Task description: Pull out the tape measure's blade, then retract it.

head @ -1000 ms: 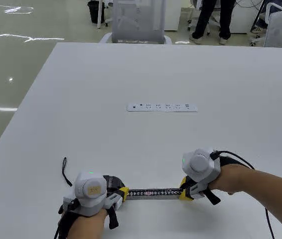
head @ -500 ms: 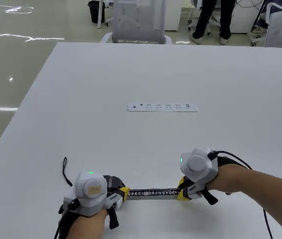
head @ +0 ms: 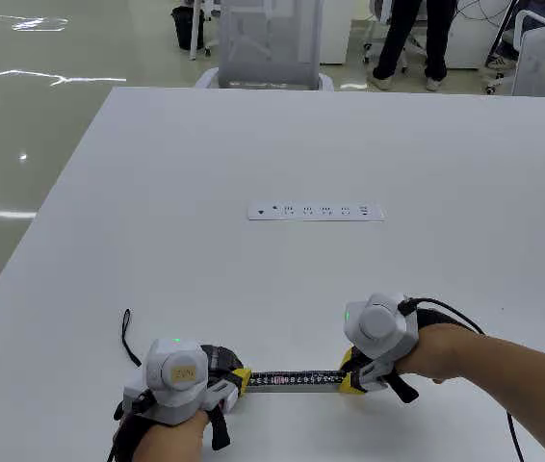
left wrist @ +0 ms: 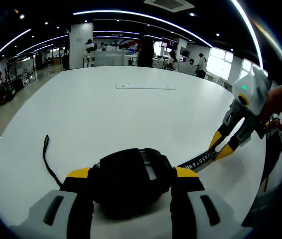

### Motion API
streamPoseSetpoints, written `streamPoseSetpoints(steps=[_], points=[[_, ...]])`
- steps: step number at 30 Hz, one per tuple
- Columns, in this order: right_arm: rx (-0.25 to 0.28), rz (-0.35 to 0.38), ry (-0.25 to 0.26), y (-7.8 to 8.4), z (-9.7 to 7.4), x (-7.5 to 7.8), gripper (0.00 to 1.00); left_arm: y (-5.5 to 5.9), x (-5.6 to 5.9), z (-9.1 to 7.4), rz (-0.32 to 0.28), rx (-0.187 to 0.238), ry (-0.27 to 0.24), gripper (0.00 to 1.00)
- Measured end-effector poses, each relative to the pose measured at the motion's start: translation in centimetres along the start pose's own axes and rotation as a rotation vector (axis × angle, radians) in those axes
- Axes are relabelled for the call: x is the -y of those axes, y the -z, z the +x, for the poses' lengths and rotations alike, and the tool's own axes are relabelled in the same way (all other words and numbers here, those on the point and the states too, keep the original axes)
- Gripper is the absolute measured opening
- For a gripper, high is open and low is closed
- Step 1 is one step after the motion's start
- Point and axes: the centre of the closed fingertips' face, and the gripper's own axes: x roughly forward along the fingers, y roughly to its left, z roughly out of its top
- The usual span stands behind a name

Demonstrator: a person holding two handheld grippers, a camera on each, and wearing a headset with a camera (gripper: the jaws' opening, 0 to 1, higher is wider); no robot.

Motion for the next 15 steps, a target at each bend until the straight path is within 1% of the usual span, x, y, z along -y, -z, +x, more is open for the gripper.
streamPoseSetpoints(steps=[7,15], points=[[0.005,0.000,-0.003,-0.45,-0.04,-0.23,0.14,-0.01,0.02,0.01,0.000,0.000,0.000,0.59],[0.004,-0.004,-0.002,-0.63,0.29,-0.16,0.14,-0.02,0.03,0.02,-0.002,0.002,0.000,0.59]])
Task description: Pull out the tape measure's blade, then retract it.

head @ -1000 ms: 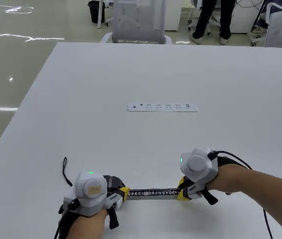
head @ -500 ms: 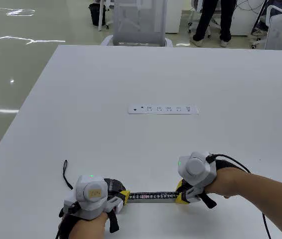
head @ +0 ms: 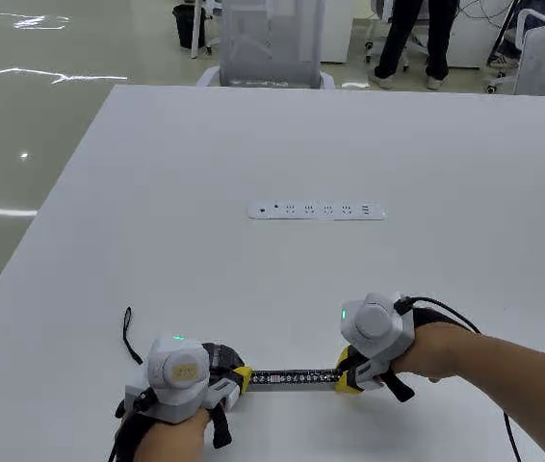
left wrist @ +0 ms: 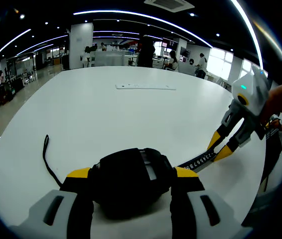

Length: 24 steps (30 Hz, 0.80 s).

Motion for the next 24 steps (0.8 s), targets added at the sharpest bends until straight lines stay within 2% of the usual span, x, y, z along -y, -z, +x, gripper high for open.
streamPoseSetpoints(steps=[24], points=[[0.008,-0.005,-0.007,-1.1,0.4,-0.2,0.14,0.0,0.0,0.0,-0.003,0.004,0.001,0.59]])
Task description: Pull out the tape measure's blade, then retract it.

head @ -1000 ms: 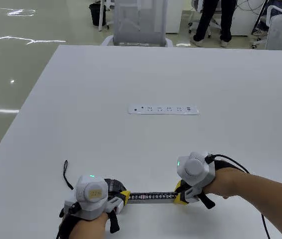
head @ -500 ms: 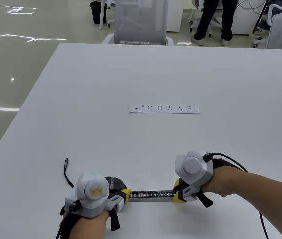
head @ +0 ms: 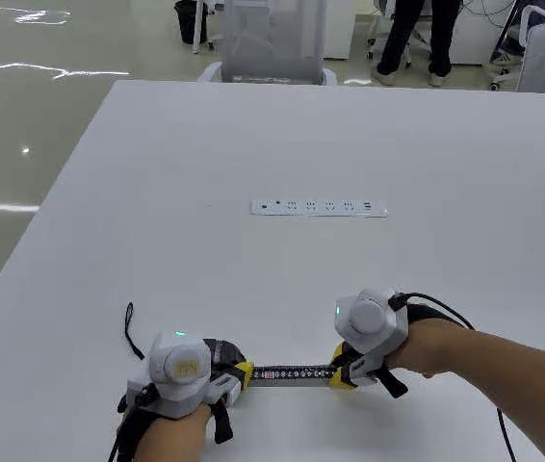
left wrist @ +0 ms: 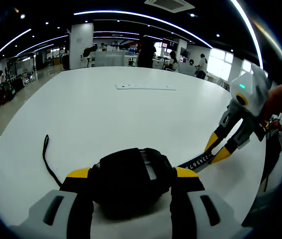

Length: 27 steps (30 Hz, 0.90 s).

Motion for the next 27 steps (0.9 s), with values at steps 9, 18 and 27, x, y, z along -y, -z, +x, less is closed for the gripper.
streamPoseSetpoints(steps=[9,18,27], points=[[0.008,0.001,-0.004,-0.5,0.2,-0.1,0.14,0.0,0.0,0.0,0.000,0.001,0.000,0.59],[0.014,0.000,-0.008,-1.0,0.3,-0.3,0.14,0.0,0.0,0.0,-0.002,0.000,0.001,0.59],[0.018,-0.002,-0.009,-1.4,0.7,-0.3,0.14,0.0,0.0,-0.1,-0.004,0.000,0.002,0.59]])
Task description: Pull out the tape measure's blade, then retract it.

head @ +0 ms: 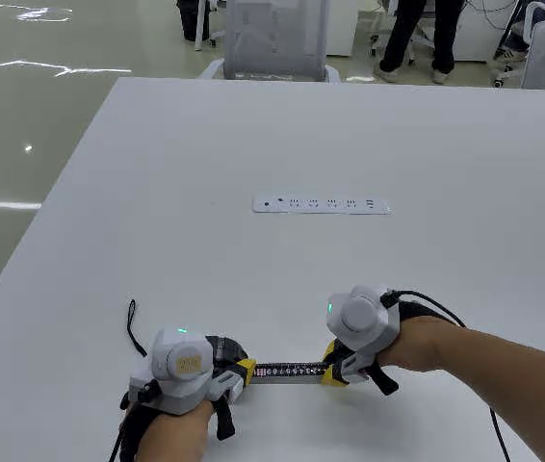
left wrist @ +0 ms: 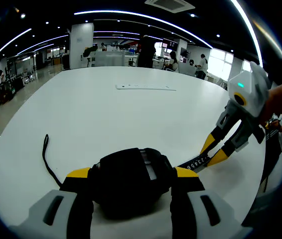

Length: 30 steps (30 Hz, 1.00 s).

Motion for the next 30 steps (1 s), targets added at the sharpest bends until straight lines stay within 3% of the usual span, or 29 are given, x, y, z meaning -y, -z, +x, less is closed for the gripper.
streamPoseSetpoints(steps=[30], points=[[0.003,-0.016,-0.003,-1.3,0.8,-0.2,0.14,0.0,-0.1,0.1,-0.004,-0.001,0.003,0.59]])
